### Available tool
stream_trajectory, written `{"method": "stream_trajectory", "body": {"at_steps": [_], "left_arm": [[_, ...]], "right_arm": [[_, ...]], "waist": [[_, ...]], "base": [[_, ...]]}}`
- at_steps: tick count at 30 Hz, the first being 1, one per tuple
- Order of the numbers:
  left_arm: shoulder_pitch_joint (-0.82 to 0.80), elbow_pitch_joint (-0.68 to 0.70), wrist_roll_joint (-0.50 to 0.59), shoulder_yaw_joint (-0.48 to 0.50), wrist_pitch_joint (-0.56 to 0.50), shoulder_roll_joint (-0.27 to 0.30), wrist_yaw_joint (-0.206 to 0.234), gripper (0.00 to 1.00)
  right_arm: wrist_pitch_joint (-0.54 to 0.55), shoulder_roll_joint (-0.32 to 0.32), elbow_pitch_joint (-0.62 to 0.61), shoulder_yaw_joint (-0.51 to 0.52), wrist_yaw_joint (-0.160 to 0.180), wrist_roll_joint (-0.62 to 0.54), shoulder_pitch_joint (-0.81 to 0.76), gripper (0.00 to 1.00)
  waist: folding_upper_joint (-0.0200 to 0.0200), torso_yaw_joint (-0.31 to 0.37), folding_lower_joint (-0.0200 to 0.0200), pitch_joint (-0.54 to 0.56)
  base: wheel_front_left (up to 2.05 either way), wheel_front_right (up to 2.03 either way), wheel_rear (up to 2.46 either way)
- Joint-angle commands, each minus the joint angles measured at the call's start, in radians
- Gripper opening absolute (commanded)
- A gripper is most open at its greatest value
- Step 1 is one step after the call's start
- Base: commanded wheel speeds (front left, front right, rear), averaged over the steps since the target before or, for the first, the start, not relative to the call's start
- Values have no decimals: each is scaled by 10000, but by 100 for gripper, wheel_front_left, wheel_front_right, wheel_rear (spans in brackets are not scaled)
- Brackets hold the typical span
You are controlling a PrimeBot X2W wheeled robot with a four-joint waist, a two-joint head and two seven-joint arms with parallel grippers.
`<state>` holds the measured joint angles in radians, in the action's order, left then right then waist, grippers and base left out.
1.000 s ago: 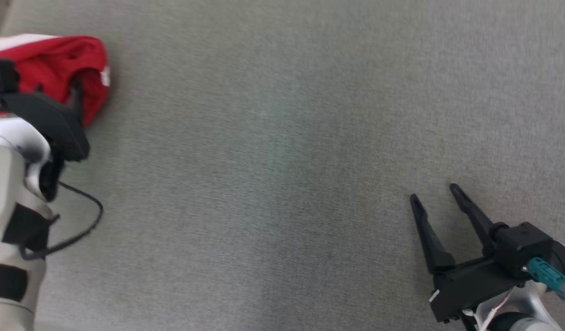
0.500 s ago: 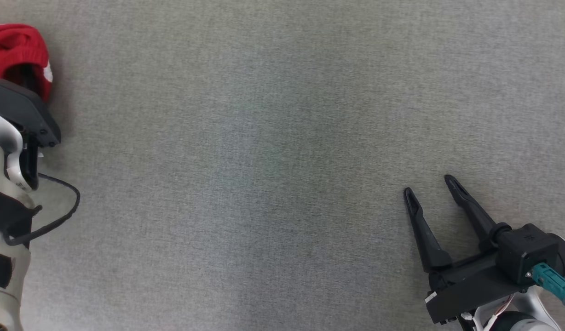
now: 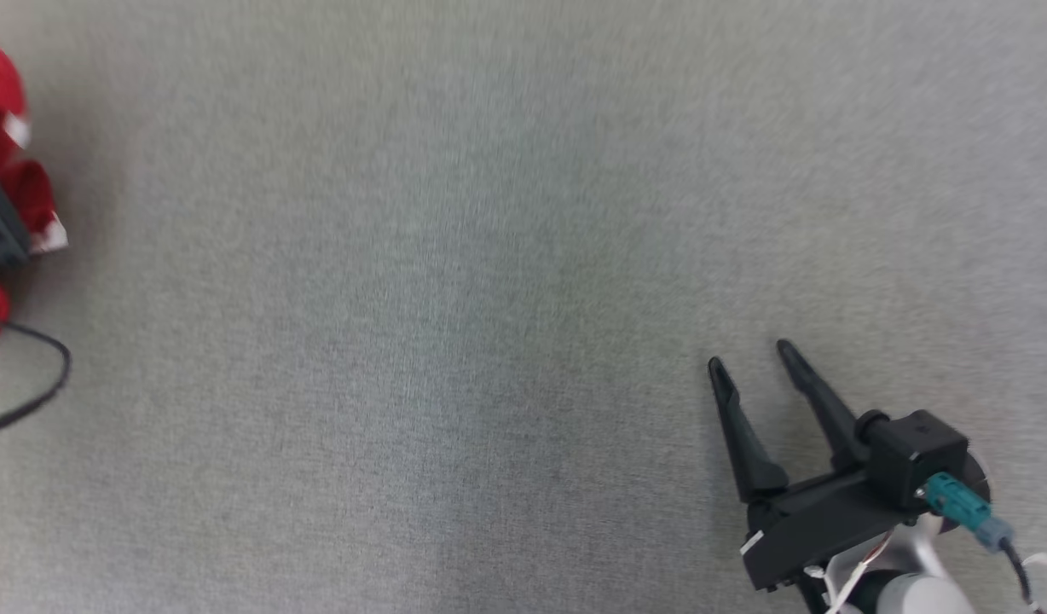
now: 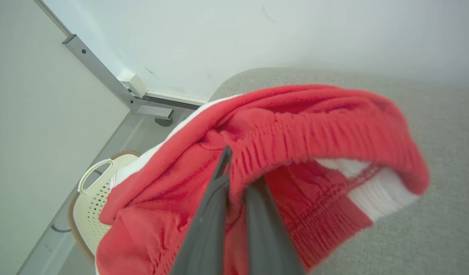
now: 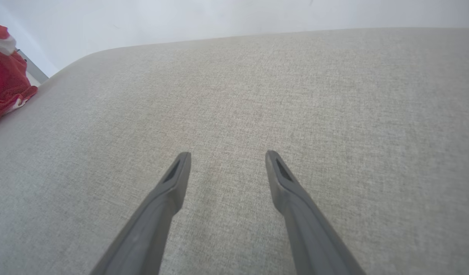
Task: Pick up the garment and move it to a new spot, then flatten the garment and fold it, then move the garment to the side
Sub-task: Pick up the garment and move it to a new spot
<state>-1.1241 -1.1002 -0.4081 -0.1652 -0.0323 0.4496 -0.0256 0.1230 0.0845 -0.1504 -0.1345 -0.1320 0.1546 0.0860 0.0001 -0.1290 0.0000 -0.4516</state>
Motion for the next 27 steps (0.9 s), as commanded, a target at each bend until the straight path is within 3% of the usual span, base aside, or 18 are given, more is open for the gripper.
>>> {"method": "stream_trajectory", "body": {"at_steps": [1,6,13,19,27], "left_arm": [[-196,130,119,-87,28,69,-32,0],[-549,777,646,-594,-15,336,40,0],[-257,2047,1045,-1116,241,168,213,0],[403,3992,985,-1409,375,-488,476,0],[1904,7554,716,-2024,-175,-1426,793,0]], "right_arm": [[-118,-87,145,-30,21,99,32,100],[-576,-259,1019,58,21,416,139,100],[-1250,-335,1786,186,21,705,-231,100],[-1429,-338,2177,67,20,1226,-540,100],[-1248,-334,2116,125,20,1125,-648,100]], "waist": [[-1,293,0,901],[-1,549,0,2073],[-1,1306,0,3620],[-1,2253,0,4520],[-1,3671,0,4510]], "base": [[0,0,0],[0,0,0],[0,0,0],[0,0,0],[0,0,0]]}}
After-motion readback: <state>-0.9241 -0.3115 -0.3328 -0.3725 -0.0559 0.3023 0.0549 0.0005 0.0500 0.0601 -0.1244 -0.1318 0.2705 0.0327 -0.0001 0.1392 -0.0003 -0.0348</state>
